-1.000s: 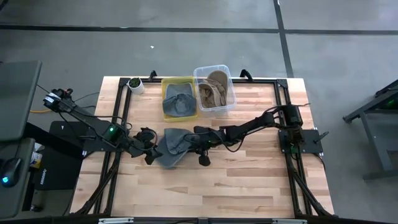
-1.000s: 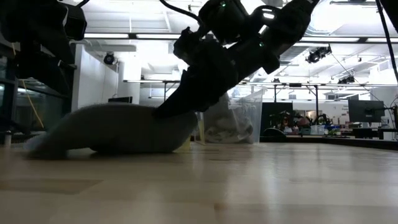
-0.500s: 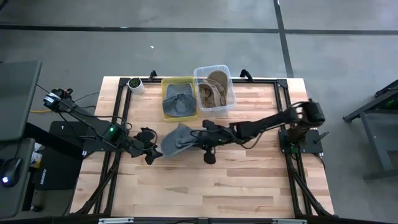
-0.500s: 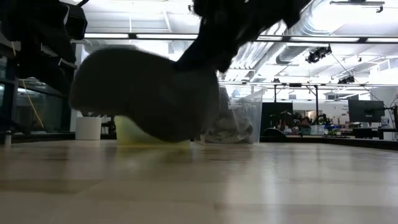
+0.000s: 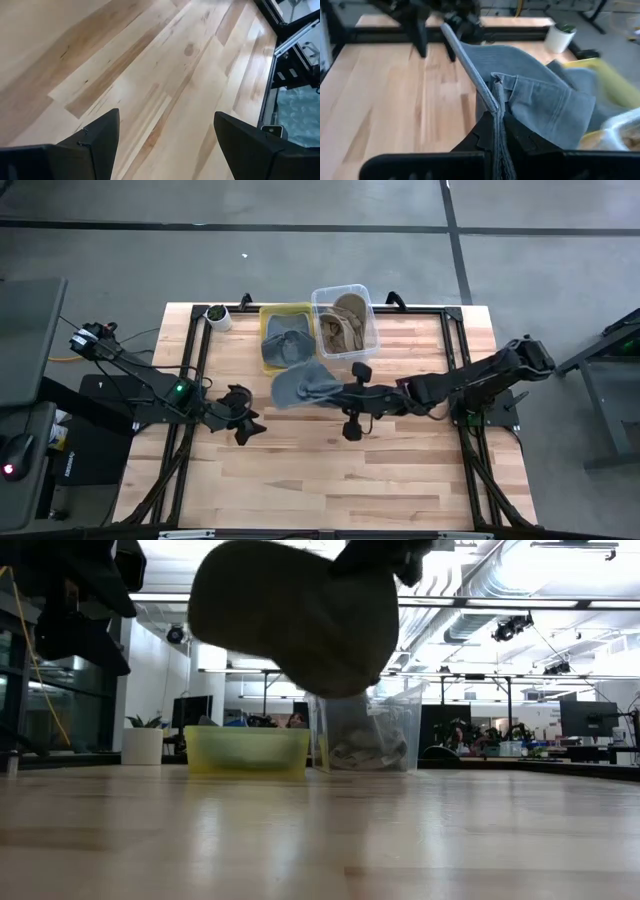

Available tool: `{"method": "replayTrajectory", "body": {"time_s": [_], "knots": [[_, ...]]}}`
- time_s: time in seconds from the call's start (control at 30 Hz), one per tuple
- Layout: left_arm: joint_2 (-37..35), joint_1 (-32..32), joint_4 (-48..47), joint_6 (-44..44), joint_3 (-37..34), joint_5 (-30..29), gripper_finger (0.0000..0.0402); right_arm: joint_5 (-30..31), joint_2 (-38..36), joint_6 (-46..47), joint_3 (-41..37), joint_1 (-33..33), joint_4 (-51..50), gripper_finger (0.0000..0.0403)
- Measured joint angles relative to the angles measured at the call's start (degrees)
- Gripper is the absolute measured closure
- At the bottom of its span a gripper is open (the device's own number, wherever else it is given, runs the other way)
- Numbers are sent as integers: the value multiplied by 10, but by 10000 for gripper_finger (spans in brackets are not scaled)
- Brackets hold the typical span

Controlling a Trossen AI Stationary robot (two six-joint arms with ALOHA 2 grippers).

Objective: Pick & Place hat
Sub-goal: Put the blue cap into the yellow bin

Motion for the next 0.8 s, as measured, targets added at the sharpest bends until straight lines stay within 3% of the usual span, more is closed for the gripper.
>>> {"method": "replayTrajectory", "body": {"time_s": [0.2,0.43,0.8], "knots": [[0,0,34,6,0,-35,119,38,-10,12,0,-2,23,393],[0,0,101,49,0,-126,119,68,-9,33,3,-28,99,393],[0,0,150,-11,0,-271,119,71,-9,-56,32,-65,41,393]]}}
